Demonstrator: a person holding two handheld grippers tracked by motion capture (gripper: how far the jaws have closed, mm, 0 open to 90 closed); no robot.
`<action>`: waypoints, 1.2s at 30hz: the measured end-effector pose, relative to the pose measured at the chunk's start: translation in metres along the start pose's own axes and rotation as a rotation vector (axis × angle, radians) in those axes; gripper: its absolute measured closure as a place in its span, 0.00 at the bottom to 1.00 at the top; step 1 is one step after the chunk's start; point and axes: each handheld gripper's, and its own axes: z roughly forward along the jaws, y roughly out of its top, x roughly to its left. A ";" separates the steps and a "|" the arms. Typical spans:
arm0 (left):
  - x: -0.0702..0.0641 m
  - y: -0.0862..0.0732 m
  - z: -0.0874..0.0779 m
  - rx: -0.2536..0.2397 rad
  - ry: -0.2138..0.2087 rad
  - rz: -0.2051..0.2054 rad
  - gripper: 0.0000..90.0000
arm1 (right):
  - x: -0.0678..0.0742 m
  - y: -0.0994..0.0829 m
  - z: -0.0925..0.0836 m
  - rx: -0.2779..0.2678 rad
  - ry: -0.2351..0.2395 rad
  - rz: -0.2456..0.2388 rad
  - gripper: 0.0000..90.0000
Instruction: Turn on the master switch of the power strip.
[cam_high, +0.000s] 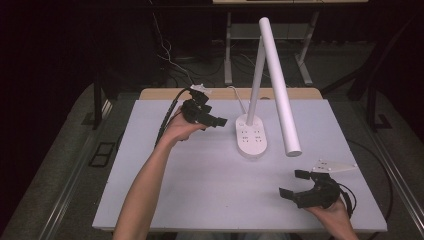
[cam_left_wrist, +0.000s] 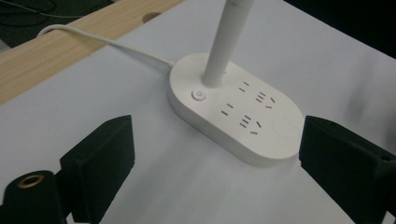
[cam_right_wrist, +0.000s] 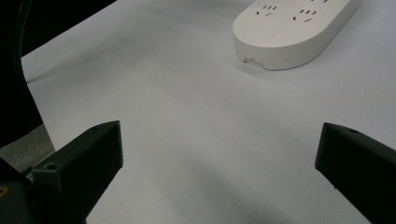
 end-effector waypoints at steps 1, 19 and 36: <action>0.002 0.002 0.002 -0.003 0.001 -0.004 0.13 | 0.000 0.000 0.000 0.000 0.001 0.000 0.00; -0.001 0.023 0.032 0.021 -0.016 -0.030 0.35 | -0.001 -0.001 0.000 -0.003 0.002 -0.002 0.00; 0.004 0.021 0.061 -0.004 0.014 -0.083 0.65 | -0.001 -0.001 0.000 0.003 0.001 -0.005 0.00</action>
